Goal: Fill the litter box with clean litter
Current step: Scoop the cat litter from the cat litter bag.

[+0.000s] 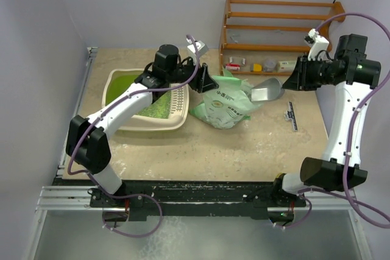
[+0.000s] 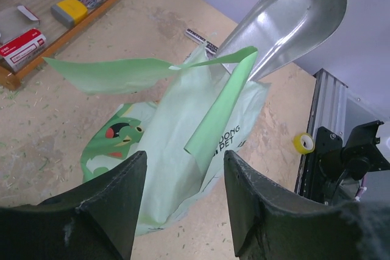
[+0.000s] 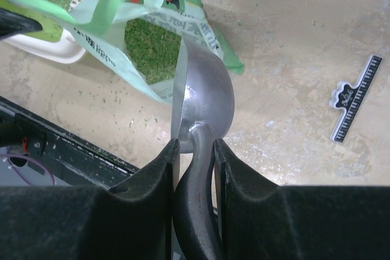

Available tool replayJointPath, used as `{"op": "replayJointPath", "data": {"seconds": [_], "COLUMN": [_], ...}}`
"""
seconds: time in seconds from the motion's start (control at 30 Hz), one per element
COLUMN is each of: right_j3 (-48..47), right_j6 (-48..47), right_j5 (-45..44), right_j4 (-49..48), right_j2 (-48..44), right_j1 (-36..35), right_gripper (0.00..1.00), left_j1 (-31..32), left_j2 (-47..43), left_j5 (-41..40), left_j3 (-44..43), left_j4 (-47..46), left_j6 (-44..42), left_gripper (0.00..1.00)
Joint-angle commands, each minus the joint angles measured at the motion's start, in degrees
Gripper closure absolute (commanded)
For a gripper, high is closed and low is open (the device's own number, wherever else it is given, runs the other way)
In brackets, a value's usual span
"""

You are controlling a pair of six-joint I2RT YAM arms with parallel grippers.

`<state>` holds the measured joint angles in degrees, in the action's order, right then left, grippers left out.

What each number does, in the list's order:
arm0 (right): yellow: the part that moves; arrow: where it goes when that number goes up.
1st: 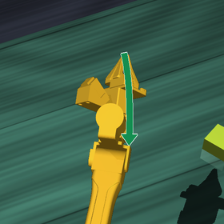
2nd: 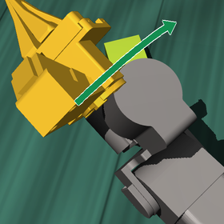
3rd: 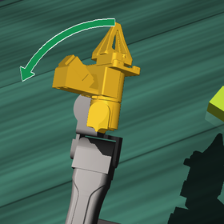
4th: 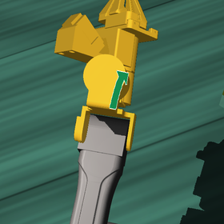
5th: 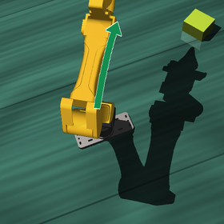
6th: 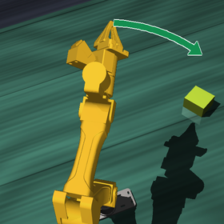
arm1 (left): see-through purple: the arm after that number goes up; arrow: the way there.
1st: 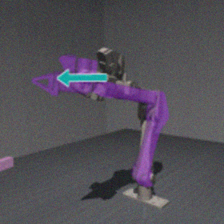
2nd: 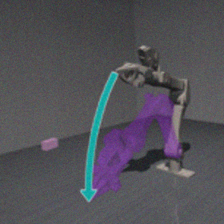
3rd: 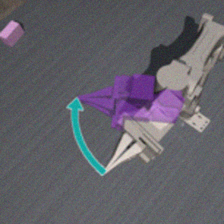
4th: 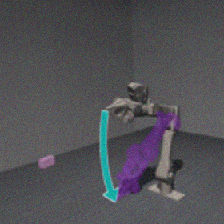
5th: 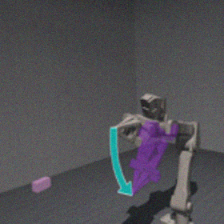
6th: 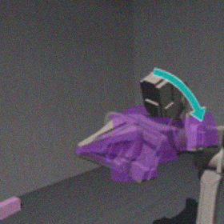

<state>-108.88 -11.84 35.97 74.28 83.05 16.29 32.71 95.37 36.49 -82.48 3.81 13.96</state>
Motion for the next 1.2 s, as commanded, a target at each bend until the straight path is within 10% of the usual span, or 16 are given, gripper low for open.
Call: {"op": "replayJointPath", "data": {"seconds": [0.0,0.53,1.17], "right_j3": [2.88,6.25,12.43], "right_j6": [-2.10,-1.55,-0.70], "right_j5": [0.13,0.51,-7.39], "right_j4": [-0.25,-5.52,-15.89], "right_j2": [-2.20,3.18,7.96], "right_j1": [-0.01,-8.20,-13.05], "right_gripper": [1.00,1.00,1.00], "left_j1": [0.57,1.48,2.00], "left_j2": [0.86,1.78,4.03], "left_j5": [2.24,1.86,4.55], "left_j3": [-3.10,-2.68,-5.06], "left_j4": [-4.06,-2.60,-2.70], "left_j6": [1.38,0.74,1.02], "left_gripper": [0.50,0.54,0.93]}}
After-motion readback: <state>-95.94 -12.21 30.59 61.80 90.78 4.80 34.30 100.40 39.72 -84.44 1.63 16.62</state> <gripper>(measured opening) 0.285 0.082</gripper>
